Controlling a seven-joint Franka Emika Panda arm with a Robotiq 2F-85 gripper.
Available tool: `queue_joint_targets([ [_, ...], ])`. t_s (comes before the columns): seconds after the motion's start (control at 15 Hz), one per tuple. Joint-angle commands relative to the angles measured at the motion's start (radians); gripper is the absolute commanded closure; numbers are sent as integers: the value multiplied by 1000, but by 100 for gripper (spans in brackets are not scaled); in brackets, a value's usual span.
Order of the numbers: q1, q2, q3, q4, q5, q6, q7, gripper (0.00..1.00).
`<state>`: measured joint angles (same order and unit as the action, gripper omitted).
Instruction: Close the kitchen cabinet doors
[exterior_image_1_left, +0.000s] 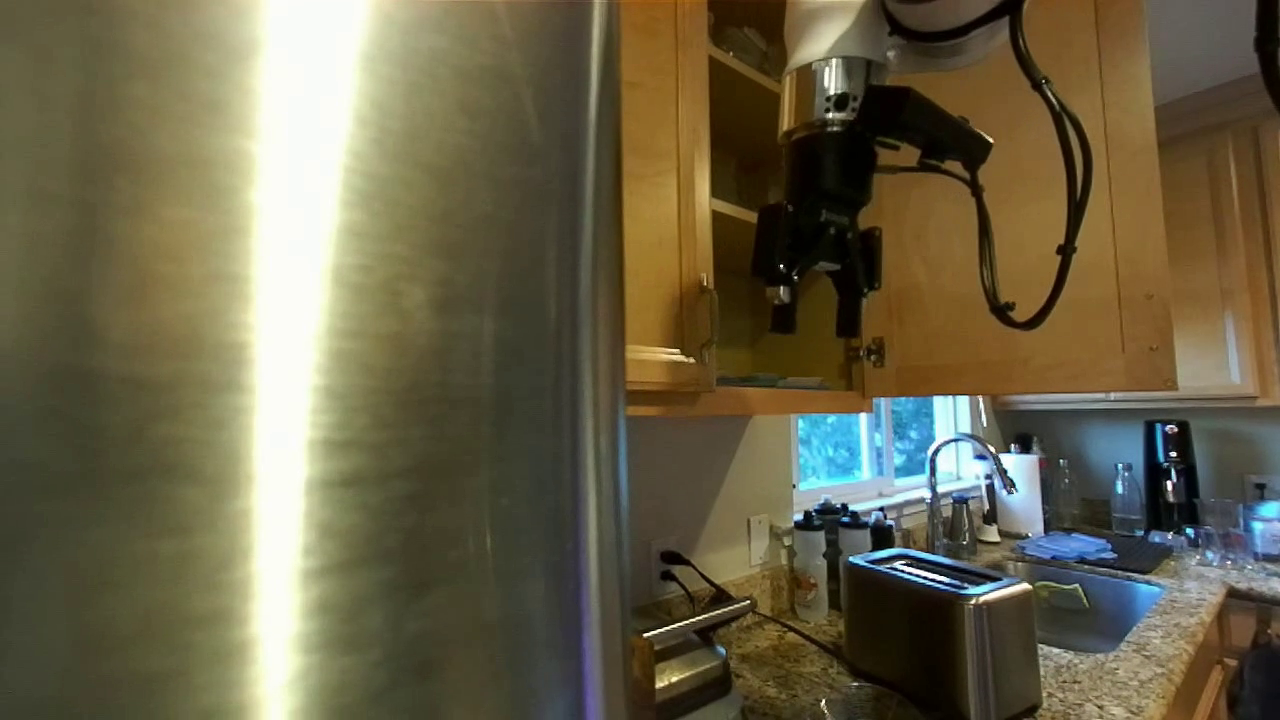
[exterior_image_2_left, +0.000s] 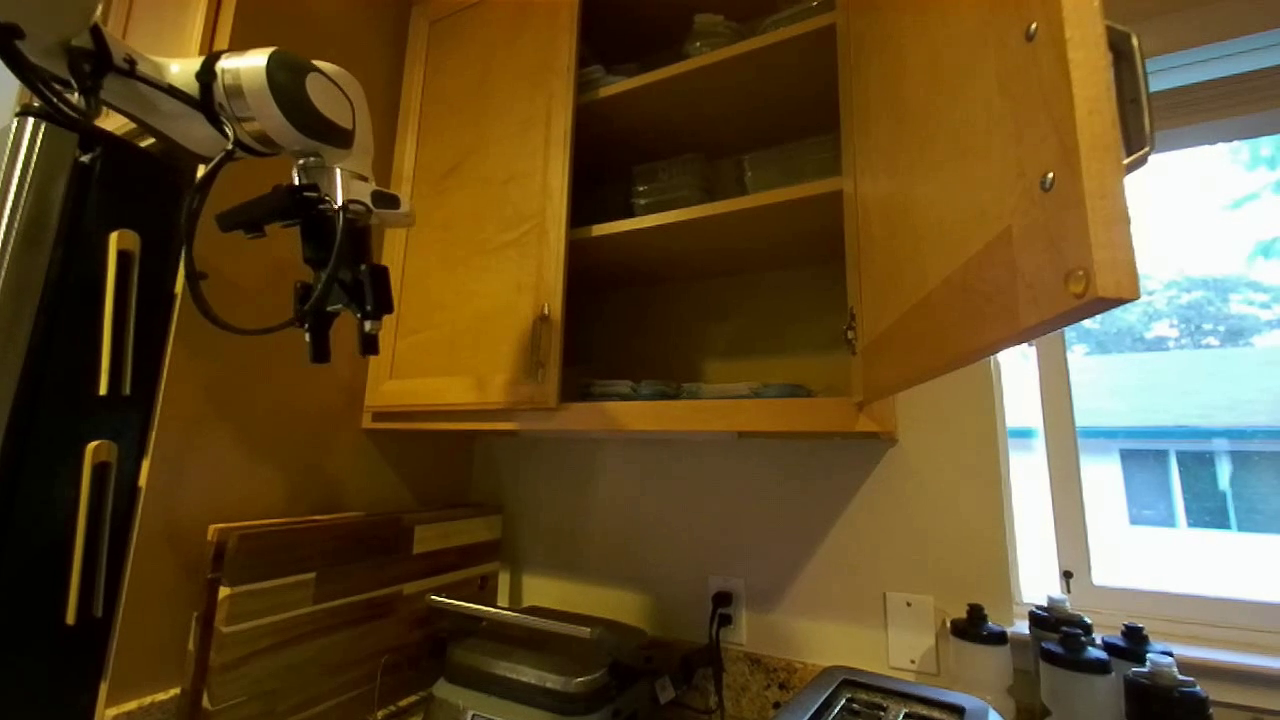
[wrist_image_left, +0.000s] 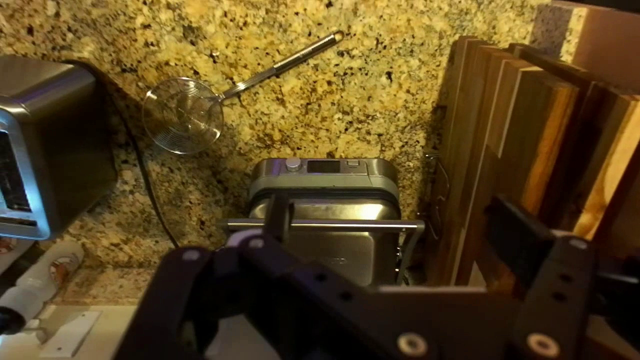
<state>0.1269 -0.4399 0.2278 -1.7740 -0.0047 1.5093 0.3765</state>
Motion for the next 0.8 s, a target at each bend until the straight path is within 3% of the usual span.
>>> queue_joint_targets([
  [0.0, -41, -119, -32, -95, 33, -28, 61, 0],
  [0.6, -139, -345, -41, -249, 72, -108, 202, 0],
  [0.67, -144, -265, -32, -179, 51, -107, 164, 0],
  [0.73, -146, -288, -32, -195, 53, -108, 166, 0],
])
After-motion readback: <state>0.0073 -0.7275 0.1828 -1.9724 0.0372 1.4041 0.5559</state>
